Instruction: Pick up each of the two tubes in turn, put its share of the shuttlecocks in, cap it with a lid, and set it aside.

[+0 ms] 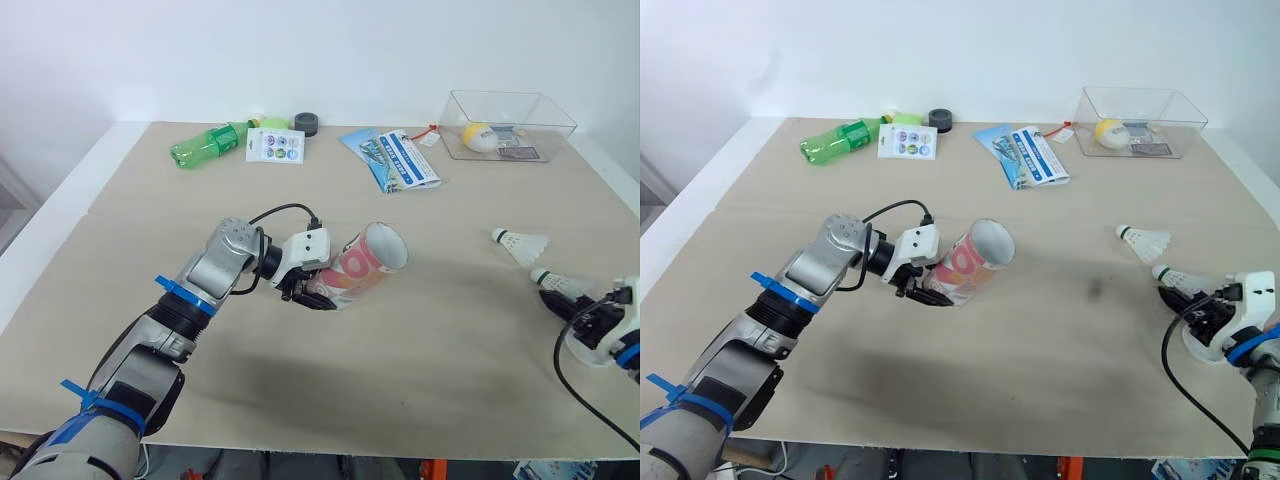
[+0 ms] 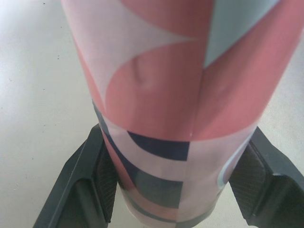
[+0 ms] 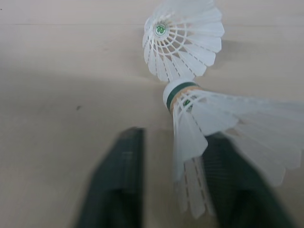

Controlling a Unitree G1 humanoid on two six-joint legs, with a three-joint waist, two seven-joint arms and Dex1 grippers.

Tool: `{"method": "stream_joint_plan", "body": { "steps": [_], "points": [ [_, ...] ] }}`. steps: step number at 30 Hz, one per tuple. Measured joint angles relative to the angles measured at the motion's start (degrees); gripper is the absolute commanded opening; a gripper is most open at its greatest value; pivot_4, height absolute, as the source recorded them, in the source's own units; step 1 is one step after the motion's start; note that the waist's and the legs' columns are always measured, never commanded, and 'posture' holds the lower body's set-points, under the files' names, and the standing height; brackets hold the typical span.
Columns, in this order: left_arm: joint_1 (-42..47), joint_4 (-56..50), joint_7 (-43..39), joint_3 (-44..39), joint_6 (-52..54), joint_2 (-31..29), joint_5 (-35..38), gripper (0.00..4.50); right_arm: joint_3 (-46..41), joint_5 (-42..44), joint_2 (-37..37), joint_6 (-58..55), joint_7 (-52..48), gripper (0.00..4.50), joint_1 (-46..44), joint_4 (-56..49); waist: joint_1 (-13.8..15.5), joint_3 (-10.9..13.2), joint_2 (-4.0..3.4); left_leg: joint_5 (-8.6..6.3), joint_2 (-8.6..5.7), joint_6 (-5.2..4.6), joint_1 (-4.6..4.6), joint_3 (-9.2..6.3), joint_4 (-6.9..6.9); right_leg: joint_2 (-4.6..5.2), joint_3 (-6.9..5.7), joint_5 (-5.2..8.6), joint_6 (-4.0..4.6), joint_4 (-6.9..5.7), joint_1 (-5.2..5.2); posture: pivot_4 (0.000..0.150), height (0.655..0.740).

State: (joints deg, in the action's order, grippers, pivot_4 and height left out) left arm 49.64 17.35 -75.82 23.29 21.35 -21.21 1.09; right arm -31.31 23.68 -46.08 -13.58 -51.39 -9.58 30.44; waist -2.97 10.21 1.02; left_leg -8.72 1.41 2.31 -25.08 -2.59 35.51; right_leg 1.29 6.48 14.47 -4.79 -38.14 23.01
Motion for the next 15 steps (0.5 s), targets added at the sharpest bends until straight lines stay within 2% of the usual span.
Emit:
{"method": "stream_joint_plan", "body": {
  "steps": [1, 8, 15],
  "points": [
    [0.00, 0.00, 0.12, 0.00, 0.00, 0.00, 0.00, 2.68, 0.04, -0.11, 0.00, 0.22, -0.01, 0.07, -0.08, 0.17, 0.00, 0.00, 0.00, 0.00, 0.00, 0.00, 0.00, 0.00, 0.00, 0.00, 0.00, 0.00, 0.00, 0.00, 0.00, 0.150, 0.7400],
    [0.00, 0.11, 0.23, 0.34, -0.17, 0.04, 0.00, 2.68, 0.21, -0.24, 0.00, 0.37, -0.09, 0.07, 0.34, -0.15, 0.00, 0.00, 0.00, 0.00, 0.00, 0.00, 0.00, 0.00, 0.00, 0.00, 0.00, -0.01, 0.00, 0.00, 0.00, 0.150, 0.7400],
    [0.56, 2.50, 0.11, 0.59, -1.56, 0.41, 0.04, 2.68, 0.20, -0.06, 0.03, 0.22, 0.35, 0.07, 3.71, -5.77, 0.01, 0.00, -0.01, 0.00, 0.00, 0.00, 0.00, 0.00, 0.01, 0.00, 0.01, -0.01, -0.01, 0.00, 0.00, 0.150, 0.7400]
  ]
}}
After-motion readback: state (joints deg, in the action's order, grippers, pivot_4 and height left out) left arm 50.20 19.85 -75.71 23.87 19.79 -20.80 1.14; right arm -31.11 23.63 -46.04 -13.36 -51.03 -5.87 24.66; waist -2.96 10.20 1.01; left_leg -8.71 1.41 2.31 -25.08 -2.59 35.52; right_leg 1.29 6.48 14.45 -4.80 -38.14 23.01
